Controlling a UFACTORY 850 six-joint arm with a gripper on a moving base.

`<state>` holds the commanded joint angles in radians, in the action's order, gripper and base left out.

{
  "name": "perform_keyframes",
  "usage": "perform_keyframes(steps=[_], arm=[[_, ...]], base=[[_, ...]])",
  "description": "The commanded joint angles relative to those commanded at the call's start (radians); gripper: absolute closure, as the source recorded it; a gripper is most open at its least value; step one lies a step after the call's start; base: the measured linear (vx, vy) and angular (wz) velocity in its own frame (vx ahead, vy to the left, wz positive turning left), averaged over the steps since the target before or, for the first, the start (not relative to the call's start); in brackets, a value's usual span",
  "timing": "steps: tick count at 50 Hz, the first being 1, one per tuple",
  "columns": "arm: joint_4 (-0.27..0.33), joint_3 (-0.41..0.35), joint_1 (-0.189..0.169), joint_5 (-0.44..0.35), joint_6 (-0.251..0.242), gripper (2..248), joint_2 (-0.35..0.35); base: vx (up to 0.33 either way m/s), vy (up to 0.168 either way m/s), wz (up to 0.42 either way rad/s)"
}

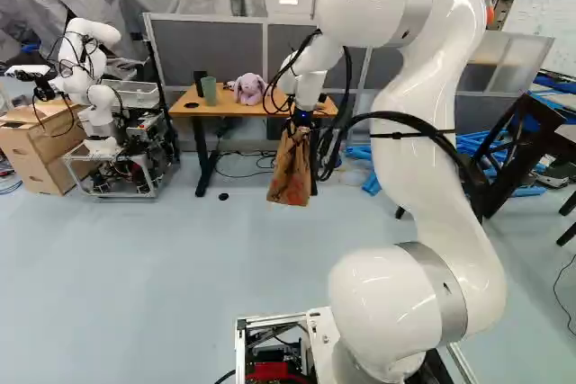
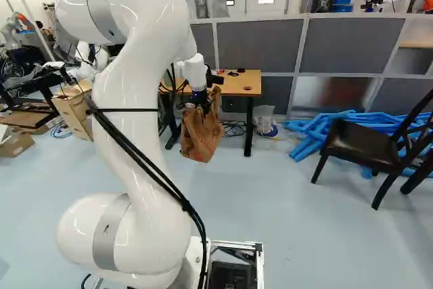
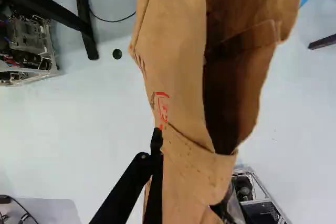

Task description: Pick up the bag on the ground and place it on the table

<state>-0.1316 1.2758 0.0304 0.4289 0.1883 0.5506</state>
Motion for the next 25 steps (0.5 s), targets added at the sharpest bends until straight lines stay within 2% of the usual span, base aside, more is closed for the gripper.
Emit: perform_keyframes(steps=[25], arm=[[0.000, 0.041, -0.001, 0.005, 0.000, 229, -0.027]], base=[[0.000, 0.000, 0.000]])
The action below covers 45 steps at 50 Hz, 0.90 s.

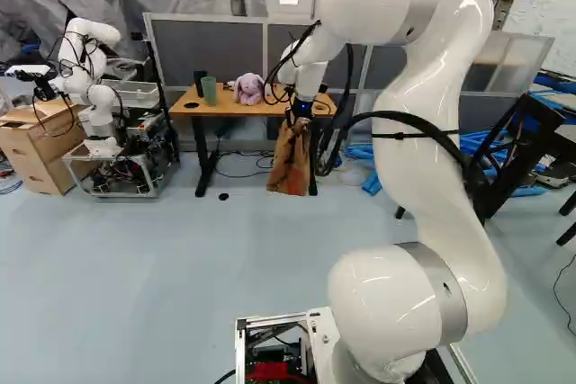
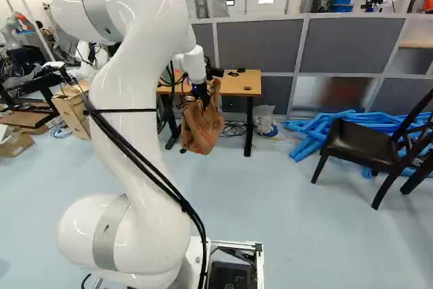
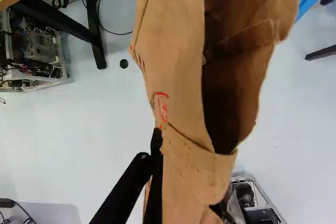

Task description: Pick up the bag on the ground and place it on the table

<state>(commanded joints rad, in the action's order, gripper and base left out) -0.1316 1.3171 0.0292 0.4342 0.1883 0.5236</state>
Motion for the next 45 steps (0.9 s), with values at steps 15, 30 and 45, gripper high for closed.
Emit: perform_keyframes(steps=[15, 30, 45], arm=[[0.000, 0.019, 0.000, 0.001, 0.000, 229, -0.019], [0.000, 0.044, -0.001, 0.023, 0.000, 229, -0.033], [0.000, 0.075, -0.002, 0.061, 0.000, 229, -0.043]], base=[[0.000, 0.000, 0.000], [0.000, 0.000, 0.000], [0.000, 0.000, 0.000]])
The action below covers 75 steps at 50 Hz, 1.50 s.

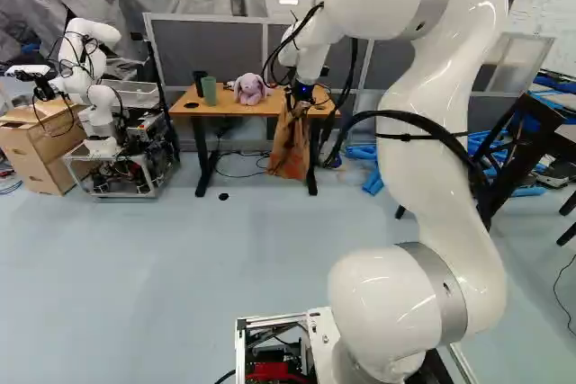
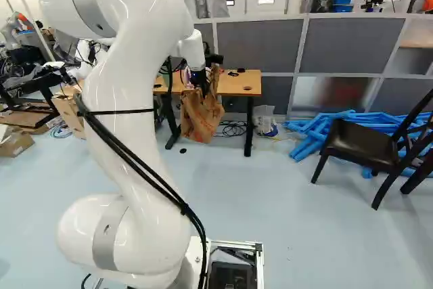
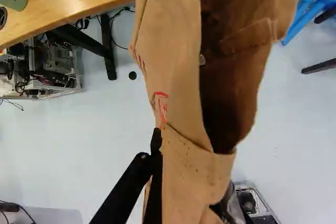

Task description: Pick up the bag on the ground and place it on the table

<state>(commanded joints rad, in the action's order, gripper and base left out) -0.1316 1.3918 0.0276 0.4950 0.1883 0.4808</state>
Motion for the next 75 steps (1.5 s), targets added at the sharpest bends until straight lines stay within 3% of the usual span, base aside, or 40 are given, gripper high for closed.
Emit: perform_keyframes(steps=[75], arm=[[0.000, 0.187, -0.003, 0.239, 0.000, 229, -0.018]], base=[[0.000, 0.000, 0.000]])
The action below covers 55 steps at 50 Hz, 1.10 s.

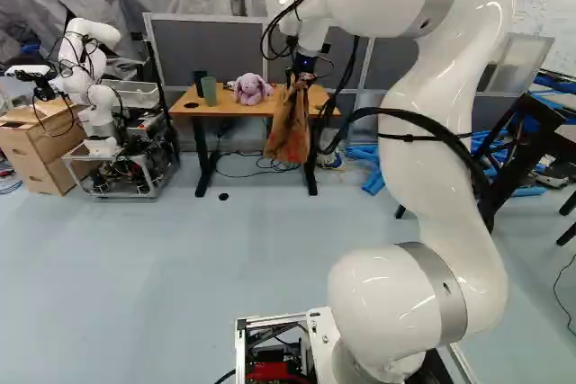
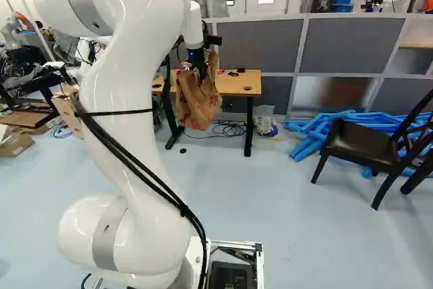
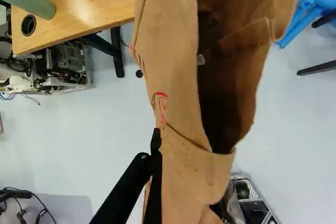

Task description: Pick up the bag on the ground and place it on the table

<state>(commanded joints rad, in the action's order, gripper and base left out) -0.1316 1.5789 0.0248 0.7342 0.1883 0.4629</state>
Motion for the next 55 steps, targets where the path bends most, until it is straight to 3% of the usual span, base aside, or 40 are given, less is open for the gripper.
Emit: perform_keyframes(steps=[28, 55], arm=[[0.000, 0.082, -0.001, 0.116, 0.000, 229, 0.003], [0.000, 0.092, -0.001, 0.124, 0.000, 229, 0.006]], base=[[0.000, 0.000, 0.000], [0.051, 0.001, -0.002]])
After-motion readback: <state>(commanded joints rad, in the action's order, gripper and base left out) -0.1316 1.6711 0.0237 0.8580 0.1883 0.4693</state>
